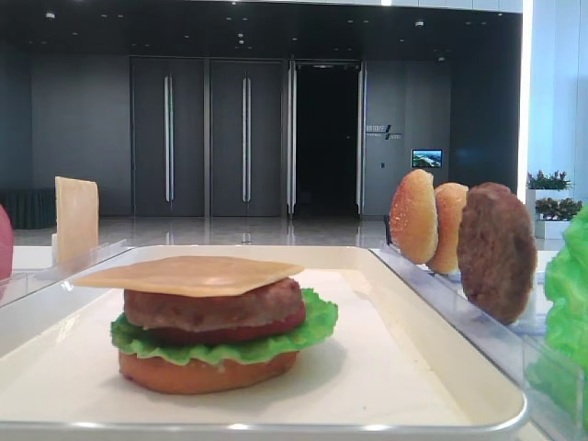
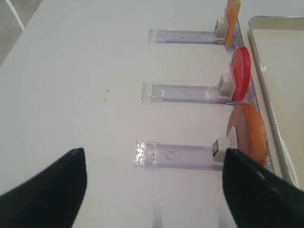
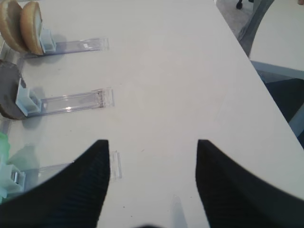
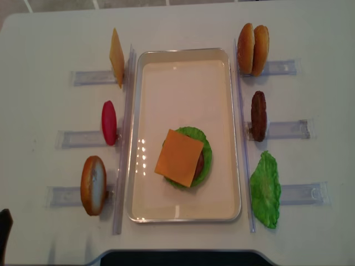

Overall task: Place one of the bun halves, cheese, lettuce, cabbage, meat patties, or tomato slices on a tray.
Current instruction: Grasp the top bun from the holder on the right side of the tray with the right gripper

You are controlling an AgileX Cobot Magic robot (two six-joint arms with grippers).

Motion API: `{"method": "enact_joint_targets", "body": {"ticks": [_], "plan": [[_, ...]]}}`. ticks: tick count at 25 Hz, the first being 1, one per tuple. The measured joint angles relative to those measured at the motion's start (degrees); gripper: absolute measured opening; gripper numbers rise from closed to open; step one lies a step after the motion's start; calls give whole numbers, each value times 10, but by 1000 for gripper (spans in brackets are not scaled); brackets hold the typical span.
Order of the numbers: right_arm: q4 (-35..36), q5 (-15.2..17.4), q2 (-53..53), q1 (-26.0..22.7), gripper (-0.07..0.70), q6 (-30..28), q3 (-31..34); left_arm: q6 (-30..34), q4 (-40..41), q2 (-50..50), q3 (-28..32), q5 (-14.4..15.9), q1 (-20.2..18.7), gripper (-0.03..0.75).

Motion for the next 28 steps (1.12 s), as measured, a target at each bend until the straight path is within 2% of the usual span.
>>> {"method": "enact_joint_targets", "body": {"ticks": [14,21,24,28], "plan": [[12,0,7,0,414,0,0,0,0,0,0,0,0,692],[55,-1,175,0,414,-9,-9,0,0,0,0,0,0,692],[68,1,261,0,414,-11,-35,0,0,0,0,0,0,692],[91,22,383,0,414,-21,-89,0,0,0,0,0,0,692]]}}
